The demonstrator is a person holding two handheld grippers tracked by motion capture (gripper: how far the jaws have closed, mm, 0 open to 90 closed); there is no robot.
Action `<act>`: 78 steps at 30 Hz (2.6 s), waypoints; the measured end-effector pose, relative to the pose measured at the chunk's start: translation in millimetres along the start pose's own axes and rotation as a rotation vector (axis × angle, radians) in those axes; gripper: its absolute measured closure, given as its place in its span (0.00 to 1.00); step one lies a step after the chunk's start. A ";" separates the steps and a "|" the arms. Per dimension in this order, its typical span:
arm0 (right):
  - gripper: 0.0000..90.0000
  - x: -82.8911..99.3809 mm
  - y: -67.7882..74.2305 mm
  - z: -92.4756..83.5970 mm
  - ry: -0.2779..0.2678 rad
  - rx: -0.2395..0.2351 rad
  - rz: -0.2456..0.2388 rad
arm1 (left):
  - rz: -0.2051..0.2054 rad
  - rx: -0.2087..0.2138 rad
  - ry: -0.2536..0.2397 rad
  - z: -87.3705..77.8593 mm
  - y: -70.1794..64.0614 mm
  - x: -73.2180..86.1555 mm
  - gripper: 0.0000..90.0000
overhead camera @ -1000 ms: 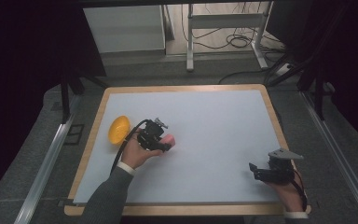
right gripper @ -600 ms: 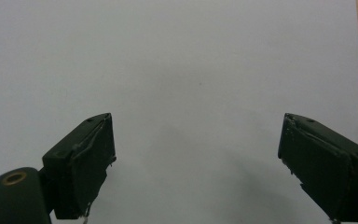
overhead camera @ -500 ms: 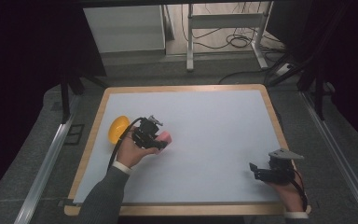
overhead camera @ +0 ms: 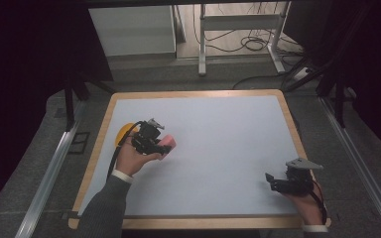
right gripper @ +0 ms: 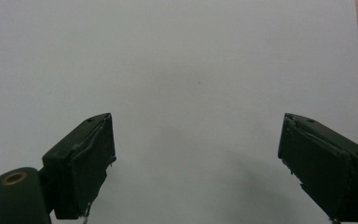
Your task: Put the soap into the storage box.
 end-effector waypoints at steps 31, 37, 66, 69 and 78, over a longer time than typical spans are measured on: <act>0.12 -1.1 0.5 -0.3 -0.009 0.002 0.002 | -0.093 -0.061 -0.043 -32.4 39.7 21.4 0.67; 0.12 -1.5 0.7 -0.7 -0.011 0.002 0.002 | -0.129 -0.083 -0.051 -38.9 52.8 26.0 0.67; 0.12 -0.2 0.2 -0.3 -0.005 0.003 0.004 | -0.214 -0.165 -0.033 -37.9 95.8 37.4 0.67; 0.12 -0.2 0.1 -0.7 -0.004 0.003 0.004 | -0.225 -0.166 -0.032 -37.5 100.4 38.1 0.67; 0.12 -0.3 -1.3 -1.8 -0.008 0.005 0.007 | -0.263 -0.191 -0.022 -37.2 117.2 45.0 0.67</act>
Point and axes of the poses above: each handheld gripper's, and its own axes: z roughly forward along the jaws, x roughly out of its underside, y roughly to its left, the point moved 10 cm from there along z, roughly forward along the jaws, and after that the axes turned 4 degrees about z, right-handed, at the moved point
